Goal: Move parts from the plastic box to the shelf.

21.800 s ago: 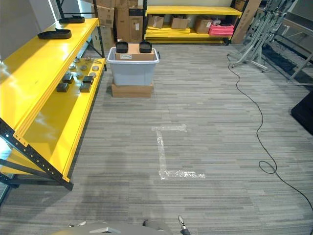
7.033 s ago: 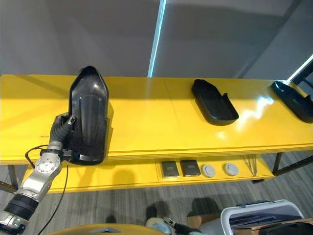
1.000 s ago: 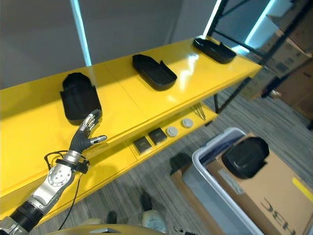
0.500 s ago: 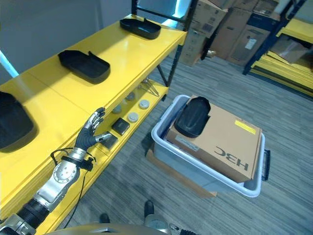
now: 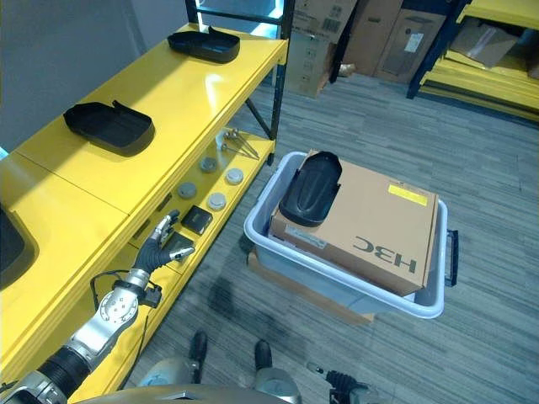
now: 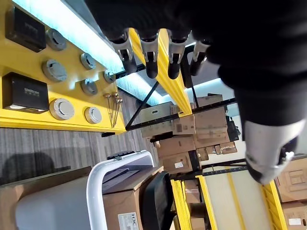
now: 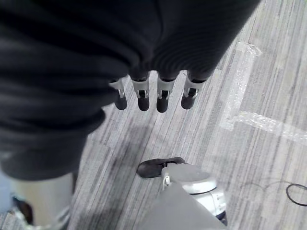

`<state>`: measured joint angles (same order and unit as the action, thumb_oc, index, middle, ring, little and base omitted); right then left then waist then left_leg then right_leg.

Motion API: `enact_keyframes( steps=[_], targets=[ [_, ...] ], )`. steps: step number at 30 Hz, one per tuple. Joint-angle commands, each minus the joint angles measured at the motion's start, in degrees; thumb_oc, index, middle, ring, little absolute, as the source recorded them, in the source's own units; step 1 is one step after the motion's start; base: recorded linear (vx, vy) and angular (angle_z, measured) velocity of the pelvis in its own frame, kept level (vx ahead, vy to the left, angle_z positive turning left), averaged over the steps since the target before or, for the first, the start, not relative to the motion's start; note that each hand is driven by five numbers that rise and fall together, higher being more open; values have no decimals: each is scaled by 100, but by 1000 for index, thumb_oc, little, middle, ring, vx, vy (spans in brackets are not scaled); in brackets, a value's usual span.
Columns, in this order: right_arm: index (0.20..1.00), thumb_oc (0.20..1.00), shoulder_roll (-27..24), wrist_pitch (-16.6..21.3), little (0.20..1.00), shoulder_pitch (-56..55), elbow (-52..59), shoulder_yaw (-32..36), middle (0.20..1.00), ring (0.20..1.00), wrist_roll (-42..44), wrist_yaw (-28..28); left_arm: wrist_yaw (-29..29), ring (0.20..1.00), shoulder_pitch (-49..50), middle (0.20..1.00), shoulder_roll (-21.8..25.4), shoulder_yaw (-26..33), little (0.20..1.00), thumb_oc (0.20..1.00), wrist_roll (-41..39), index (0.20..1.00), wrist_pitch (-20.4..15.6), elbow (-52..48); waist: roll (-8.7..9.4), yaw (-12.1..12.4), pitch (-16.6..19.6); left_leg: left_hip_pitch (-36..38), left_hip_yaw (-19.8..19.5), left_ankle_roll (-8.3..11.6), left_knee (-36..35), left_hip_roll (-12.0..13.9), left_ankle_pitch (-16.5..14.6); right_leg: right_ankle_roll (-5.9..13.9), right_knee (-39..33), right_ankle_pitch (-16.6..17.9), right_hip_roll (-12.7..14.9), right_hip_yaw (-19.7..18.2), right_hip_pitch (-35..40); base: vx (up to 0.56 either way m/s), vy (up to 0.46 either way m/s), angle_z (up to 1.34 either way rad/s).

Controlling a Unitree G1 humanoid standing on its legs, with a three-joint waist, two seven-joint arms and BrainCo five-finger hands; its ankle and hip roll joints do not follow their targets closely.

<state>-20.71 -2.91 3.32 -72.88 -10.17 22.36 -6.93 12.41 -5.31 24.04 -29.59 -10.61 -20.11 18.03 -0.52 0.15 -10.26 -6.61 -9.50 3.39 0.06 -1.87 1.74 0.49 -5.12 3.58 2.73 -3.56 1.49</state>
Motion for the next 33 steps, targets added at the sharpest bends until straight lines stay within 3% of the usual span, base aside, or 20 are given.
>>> enact_keyframes(
  steps=[1, 8, 12, 13, 14, 17, 19, 20, 21, 23, 25, 26, 28, 30, 32, 33],
  targets=[
    [1000, 1000, 81, 83, 1000, -15, -112, -44, 1000, 1000, 195, 130, -146, 1000, -127, 1000, 157, 6, 1000, 1000, 261, 1000, -367, -267, 91, 234, 46, -315, 155, -248, 424, -138, 168, 206, 117, -75, -147, 170, 122, 40, 199, -68],
    [1000, 1000, 220, 523, 1000, -101, 74, -30, 1000, 1000, 630, 407, -833, 1000, -412, 1000, 56, -577, 1000, 1000, 509, 1000, -170, 316, 60, -5, 191, 221, 461, -460, 110, -123, -88, 283, 488, -142, -54, 442, -236, 52, 155, -44],
    [1000, 1000, 296, 1565, 1000, -83, 425, -33, 1000, 1000, 694, 464, -906, 1000, -470, 1000, -57, -769, 1000, 1000, 611, 1000, 52, 664, 105, -60, 212, 355, 895, -555, 347, -31, -343, 370, 815, -194, 132, 790, -364, 79, 30, -50],
    [1000, 1000, 279, 1650, 1000, -86, 568, -54, 1000, 1000, 672, 523, -901, 1000, -466, 1000, -46, -778, 1000, 1000, 626, 1000, 75, 671, 112, -73, 201, 369, 943, -557, 382, -10, -379, 391, 806, -167, 166, 800, -378, 74, -63, -73],
    [1000, 1000, 166, 1959, 1000, -111, 1091, -87, 1000, 1000, 667, 633, -923, 1000, -461, 1000, -27, -798, 1000, 1000, 651, 1000, 101, 733, 137, -172, 181, 417, 1030, -549, 431, 27, -455, 456, 702, -39, 253, 748, -409, 73, -79, -72],
    [1000, 1000, -59, 2413, 1000, -278, 2117, -123, 1000, 1000, 345, 852, -865, 1000, -453, 1000, -19, -824, 1000, 1000, 563, 1000, 230, 924, 148, -433, 202, 595, 1099, -538, 342, 76, -536, 578, 434, 209, 314, 463, -451, 114, -126, -38],
    [1000, 1000, -278, 2641, 1000, -360, 2989, -153, 1000, 1000, 154, 942, -619, 1000, -331, 1000, -128, -749, 1000, 1000, 635, 1000, 288, 1249, 157, -546, 264, 744, 1252, -466, 168, 178, -495, 569, 198, 250, 267, 509, -352, 113, -197, -3],
    [1000, 1000, -290, 2682, 1000, -368, 3018, -155, 1000, 1000, 138, 946, -606, 1000, -324, 1000, -138, -746, 1000, 1000, 631, 1000, 301, 1265, 155, -549, 267, 752, 1257, -462, 160, 183, -493, 568, 186, 253, 265, 514, -343, 101, -270, -12],
    [1000, 1000, -410, 2761, 1000, -378, 3589, -182, 1000, 1000, -342, 1476, -468, 1000, -208, 1000, -223, -662, 1000, 1000, 552, 1000, 318, 1516, 188, -611, 302, 756, 1291, -424, 231, 236, -530, 543, 148, 231, 233, 475, -321, 64, -179, -23],
    [1000, 1000, -505, 2718, 1000, -371, 3859, -157, 1000, 1000, -429, 1690, -387, 1000, -141, 1000, -284, -578, 1000, 1000, 473, 1000, 375, 1637, 204, -648, 303, 717, 1316, -409, 393, 282, -588, 503, 171, 198, 212, 456, -325, 63, -181, -14],
    [1000, 1000, -591, 2502, 1000, -325, 4213, -112, 1000, 1000, -394, 1863, -292, 1000, -48, 1000, -352, -478, 1000, 1000, 510, 1000, 285, 1887, 246, -662, 273, 577, 1372, -390, 757, 310, -657, 426, 239, 154, 211, 474, -346, 31, -140, 1],
    [1000, 1000, -658, 2441, 1000, -293, 4374, -75, 1000, 1000, -425, 2032, -253, 1000, 12, 1000, -421, -390, 1000, 1000, 601, 1000, 272, 2072, 258, -625, 184, 228, 1293, -298, 1343, 380, -412, 331, 280, 111, 171, 463, -311, 42, -131, -2],
    [1000, 1000, -725, 2431, 1000, -227, 4457, -56, 1000, 1000, -441, 2149, -298, 1000, 64, 1000, -472, -261, 1000, 1000, 516, 1000, 260, 2266, 267, -584, 88, -130, 1221, -267, 1901, 425, -309, 260, 283, 76, 150, 460, -240, 60, -88, 10],
    [1000, 1000, -758, 2292, 1000, -132, 4575, 23, 1000, 1000, -629, 2479, -405, 1000, 112, 1000, -568, -91, 1000, 1000, 511, 1000, 251, 2570, 230, -529, 47, -231, 1291, -231, 1750, 471, -277, 268, 250, 32, 165, 521, -151, 113, 38, 2],
    [1000, 1000, -946, 2052, 1000, 221, 4463, 91, 1000, 1000, -793, 2896, -521, 1000, 92, 1000, -651, -217, 1000, 1000, 618, 1000, 276, 2792, 108, -409, 25, -67, 1467, -180, 678, 528, -117, 353, 212, -18, 251, 749, -128, 130, 127, 11],
    [1000, 1000, -972, 2005, 1000, 282, 4450, 85, 1000, 1000, -793, 2964, -559, 1000, 80, 1000, -664, -244, 1000, 1000, 642, 1000, 330, 2820, 96, -382, 21, -45, 1425, -169, 592, 530, -86, 363, 210, -17, 267, 776, -142, 91, 105, 36]
  ],
)
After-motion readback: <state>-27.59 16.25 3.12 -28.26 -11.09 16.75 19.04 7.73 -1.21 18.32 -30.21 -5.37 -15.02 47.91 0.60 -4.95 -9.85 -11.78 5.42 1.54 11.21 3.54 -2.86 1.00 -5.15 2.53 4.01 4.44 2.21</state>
